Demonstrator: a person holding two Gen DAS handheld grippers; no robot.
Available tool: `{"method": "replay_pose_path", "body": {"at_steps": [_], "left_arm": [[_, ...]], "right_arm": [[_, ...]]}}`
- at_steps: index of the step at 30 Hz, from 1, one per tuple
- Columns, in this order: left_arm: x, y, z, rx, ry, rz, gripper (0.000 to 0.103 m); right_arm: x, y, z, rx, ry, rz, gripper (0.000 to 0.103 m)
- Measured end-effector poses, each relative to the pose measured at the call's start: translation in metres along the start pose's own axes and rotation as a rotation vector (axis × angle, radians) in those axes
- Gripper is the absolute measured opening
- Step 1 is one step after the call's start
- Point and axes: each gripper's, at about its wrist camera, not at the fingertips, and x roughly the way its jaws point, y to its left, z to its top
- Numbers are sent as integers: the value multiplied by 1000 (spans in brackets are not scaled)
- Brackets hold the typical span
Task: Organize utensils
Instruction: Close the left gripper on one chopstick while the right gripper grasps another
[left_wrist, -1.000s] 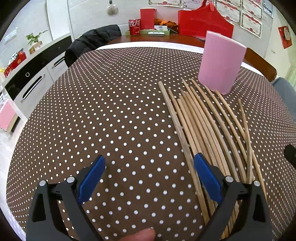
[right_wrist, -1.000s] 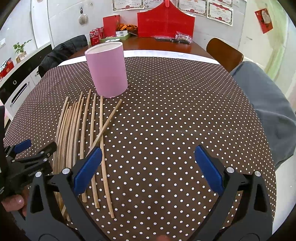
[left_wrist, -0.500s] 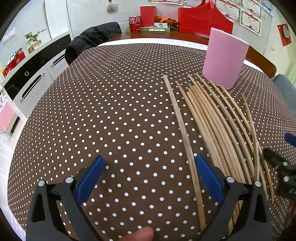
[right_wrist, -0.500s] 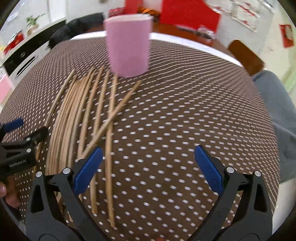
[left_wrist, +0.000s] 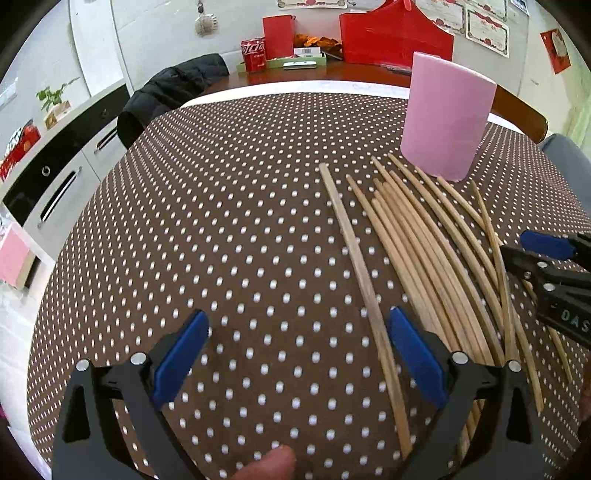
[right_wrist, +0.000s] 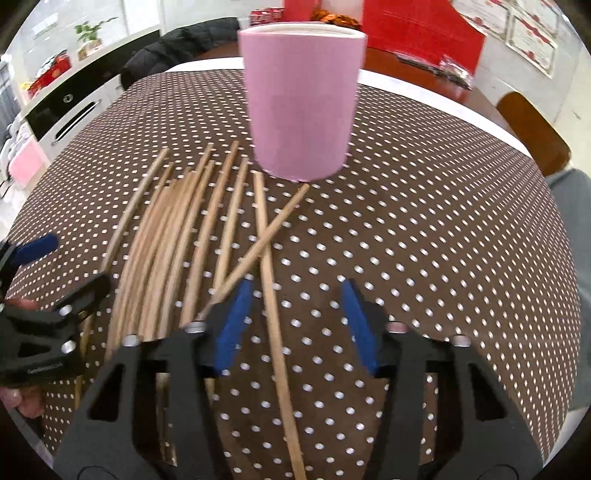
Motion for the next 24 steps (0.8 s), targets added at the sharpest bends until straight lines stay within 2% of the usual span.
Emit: {"method": "replay_pose_path", "body": {"at_steps": [1,2,3,4,5,6,8,9,10,11,17,24], "left_arm": [[1,-3,3,14,0,7,97],[1,-4,5,23,1,8,96],[2,-5,7,33,0,2,96],[2,-5,7,34,-1,-23,89],[2,-4,8,26,3,-56,78],[0,-4,10,19,5,-95,71],[-2,-9,13,52,-1,-112,41],[-3,-12,14,61,0,-119,32],[-4,-15,15,70,1,-137,11],[-5,-15,15,71,5,-147,7],[-12,-1,8,17,-12,-184,6],[-31,8,6,-31,-71,-206,6]], "right_arm": [[0,2,0,-5,6,3,14],[-1,1,-1,-7,12,5,8],[-2,-1,-3,-4,17,9,6],[-6,-4,-8,5,21,16,6],[-8,-7,-11,12,22,18,6],[-10,-8,-14,18,22,18,6],[-13,-11,-19,36,17,18,6],[-15,-13,-22,47,13,19,6],[-17,-16,-25,59,9,23,6],[-20,-19,-28,78,3,31,6],[-44,-37,-42,146,-55,42,6],[-71,1,-33,-48,-133,-66,6]]}}
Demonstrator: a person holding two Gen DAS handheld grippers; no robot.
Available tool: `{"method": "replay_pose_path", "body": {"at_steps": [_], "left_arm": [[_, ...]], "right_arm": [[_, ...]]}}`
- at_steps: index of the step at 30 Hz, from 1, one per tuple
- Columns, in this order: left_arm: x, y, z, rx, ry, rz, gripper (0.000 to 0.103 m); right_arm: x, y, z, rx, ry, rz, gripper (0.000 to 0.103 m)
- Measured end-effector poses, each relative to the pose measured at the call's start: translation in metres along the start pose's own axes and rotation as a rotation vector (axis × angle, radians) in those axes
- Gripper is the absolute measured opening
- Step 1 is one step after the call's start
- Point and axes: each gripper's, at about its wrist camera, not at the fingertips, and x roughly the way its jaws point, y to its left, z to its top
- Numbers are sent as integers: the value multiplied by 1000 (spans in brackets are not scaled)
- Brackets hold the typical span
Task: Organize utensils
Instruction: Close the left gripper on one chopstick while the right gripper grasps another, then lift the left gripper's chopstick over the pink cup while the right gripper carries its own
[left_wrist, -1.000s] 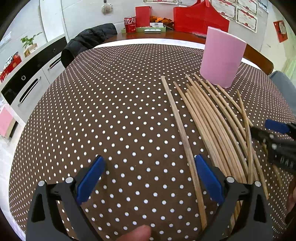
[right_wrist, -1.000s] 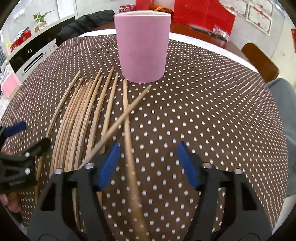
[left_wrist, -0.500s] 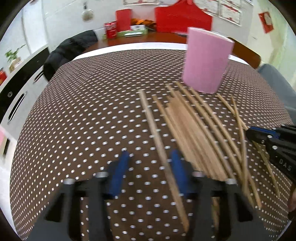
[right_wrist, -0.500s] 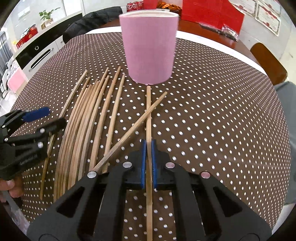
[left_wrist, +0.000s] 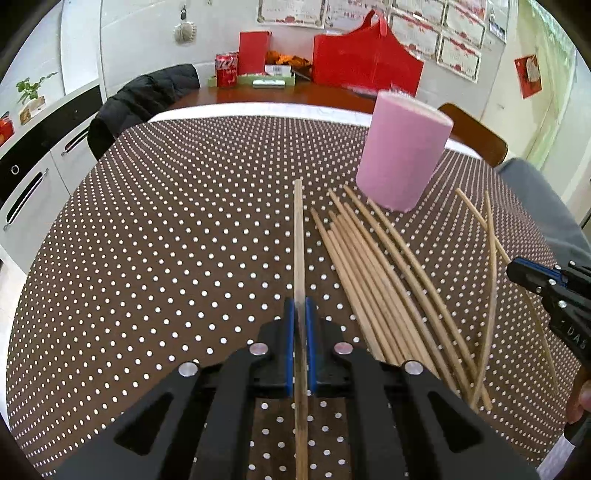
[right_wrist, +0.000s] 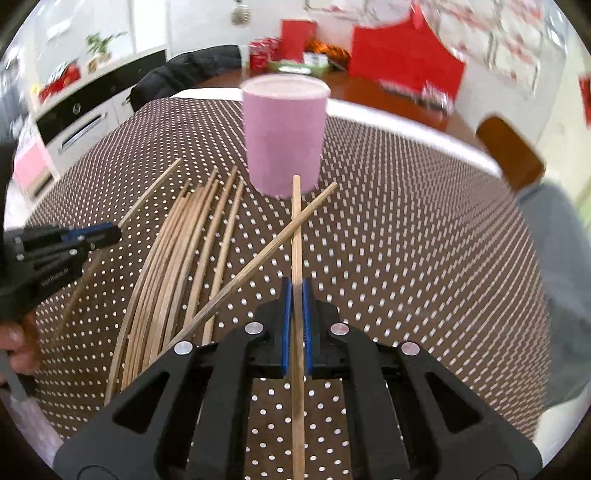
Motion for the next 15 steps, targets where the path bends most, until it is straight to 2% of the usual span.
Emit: {"method": "replay_pose_path", "body": {"at_steps": [3,7,11,15], "left_arm": [[-11,3,4,-6,-34,-14,6],[-25,6,7,-11,-75,-30,6],[-31,2,13,-7,-92,-40,6],[-34,0,15,-14,-104,-48,6]], "right_arm": [[3,0,3,-23,-9,11,6],[2,-14,4,57,-30,56,6],[20,13,-3,-92,61,16,6],[12,-8,-4,23,26,38,6]]}}
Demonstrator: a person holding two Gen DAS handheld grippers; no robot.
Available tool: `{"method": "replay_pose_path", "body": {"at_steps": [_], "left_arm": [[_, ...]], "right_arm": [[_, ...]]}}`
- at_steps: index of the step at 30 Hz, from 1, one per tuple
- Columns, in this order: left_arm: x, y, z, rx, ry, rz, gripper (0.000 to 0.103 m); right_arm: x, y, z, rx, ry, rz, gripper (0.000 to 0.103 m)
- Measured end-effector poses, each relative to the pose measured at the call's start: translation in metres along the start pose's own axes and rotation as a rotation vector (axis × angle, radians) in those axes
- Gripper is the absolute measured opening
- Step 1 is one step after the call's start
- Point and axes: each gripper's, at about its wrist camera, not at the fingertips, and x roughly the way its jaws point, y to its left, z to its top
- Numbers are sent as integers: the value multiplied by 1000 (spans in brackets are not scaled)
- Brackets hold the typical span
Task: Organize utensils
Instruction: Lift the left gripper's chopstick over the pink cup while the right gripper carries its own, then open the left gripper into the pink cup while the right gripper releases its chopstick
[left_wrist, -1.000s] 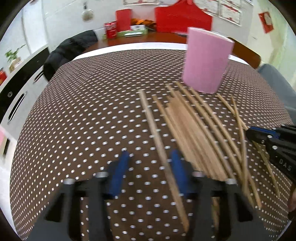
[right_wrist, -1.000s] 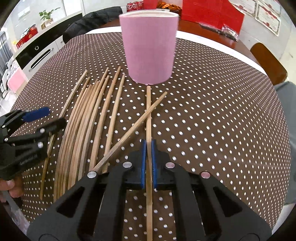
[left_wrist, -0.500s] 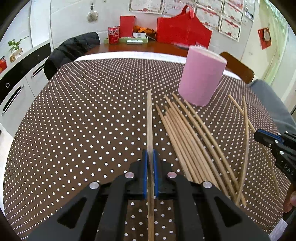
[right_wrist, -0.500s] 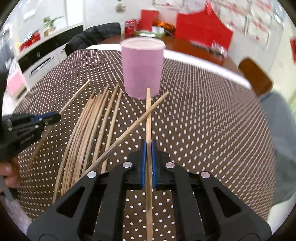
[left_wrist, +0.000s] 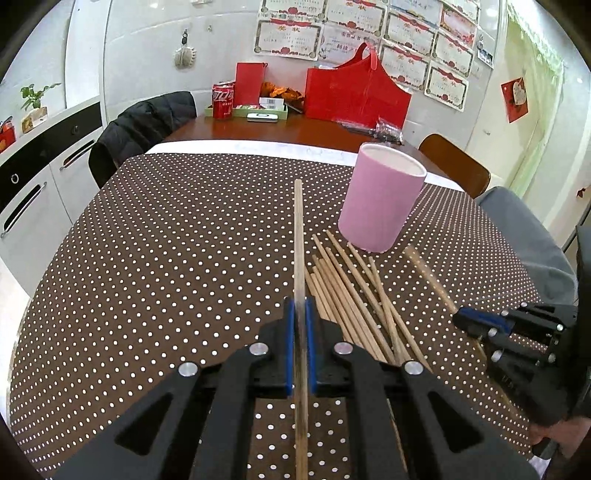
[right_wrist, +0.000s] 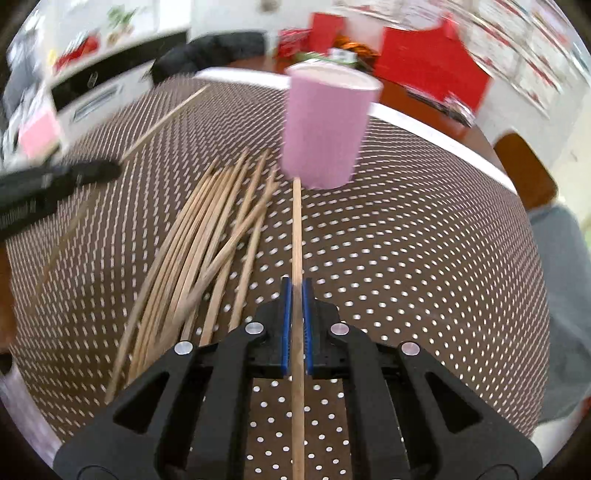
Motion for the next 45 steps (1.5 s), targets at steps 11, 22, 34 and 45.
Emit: {"method": "replay_pose_path", "body": {"at_steps": [11,22,34,45], "left_arm": [[-30,-7,40,0,-159,-100,6],[-49,-29,141,6,-542,-347,6],[17,-58,193,-11,-670,-430,6],[88,-69,185,17,-610,-350,6]], "right_arm": [[-57,-29,27,217,-303,279,6],[-92,-56,110,259,-532,301,6],[-96,-79,168,217,-610,230,6],[-37,-86,167,240,-513,231,6]]}}
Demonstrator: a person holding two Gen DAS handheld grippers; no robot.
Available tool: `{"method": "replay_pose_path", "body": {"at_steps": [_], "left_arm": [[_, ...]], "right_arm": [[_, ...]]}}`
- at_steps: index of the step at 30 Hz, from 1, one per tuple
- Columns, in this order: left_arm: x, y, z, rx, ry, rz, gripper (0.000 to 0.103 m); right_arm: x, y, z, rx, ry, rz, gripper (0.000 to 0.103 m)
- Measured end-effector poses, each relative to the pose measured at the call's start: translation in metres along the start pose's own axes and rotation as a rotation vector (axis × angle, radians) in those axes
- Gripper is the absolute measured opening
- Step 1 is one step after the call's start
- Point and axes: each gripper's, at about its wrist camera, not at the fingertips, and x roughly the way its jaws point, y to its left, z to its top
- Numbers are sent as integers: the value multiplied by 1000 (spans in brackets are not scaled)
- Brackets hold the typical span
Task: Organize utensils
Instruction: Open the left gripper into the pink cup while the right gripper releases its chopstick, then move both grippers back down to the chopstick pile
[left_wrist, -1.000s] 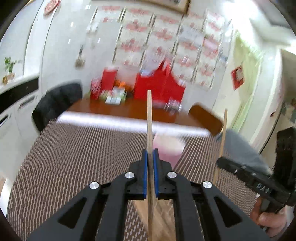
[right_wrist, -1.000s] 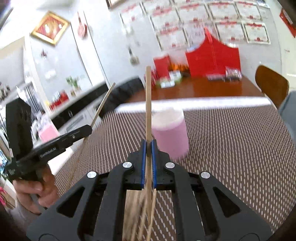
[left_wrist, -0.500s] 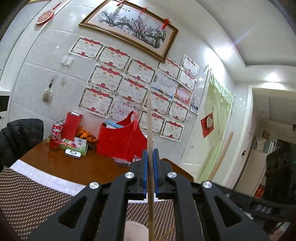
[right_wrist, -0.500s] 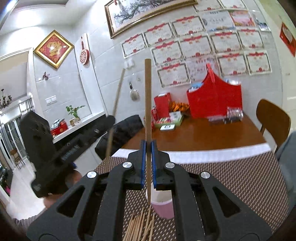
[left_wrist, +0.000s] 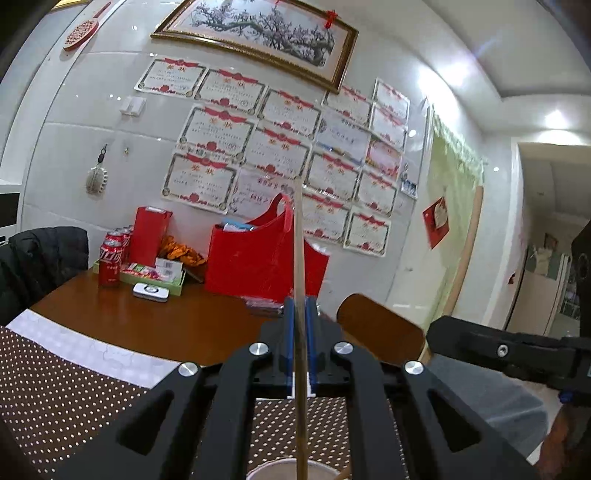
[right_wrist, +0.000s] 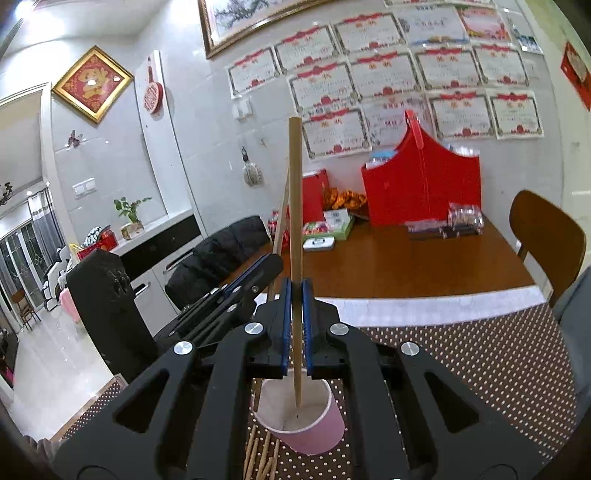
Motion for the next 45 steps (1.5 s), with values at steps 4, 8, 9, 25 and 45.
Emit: {"method": "replay_pose_path", "body": {"at_steps": [4,8,9,25,45], "left_arm": [[10,7,-15,10,31,37,6],[4,13,-23,-11,93,51,31],[-5,12,-22,-8,97,54,41],[-135,2,9,99,130,230,83],[-212,10,-70,48,488,375,83]], "right_arm": [[11,-3,-10,4,38,-12,6],[18,-14,-18,67,108,-13,15],[15,-15,-20,81,105,-15,27],[-65,-11,-40,166,39,-103,97],[-112,31,-129,61,263,-138,97]]}}
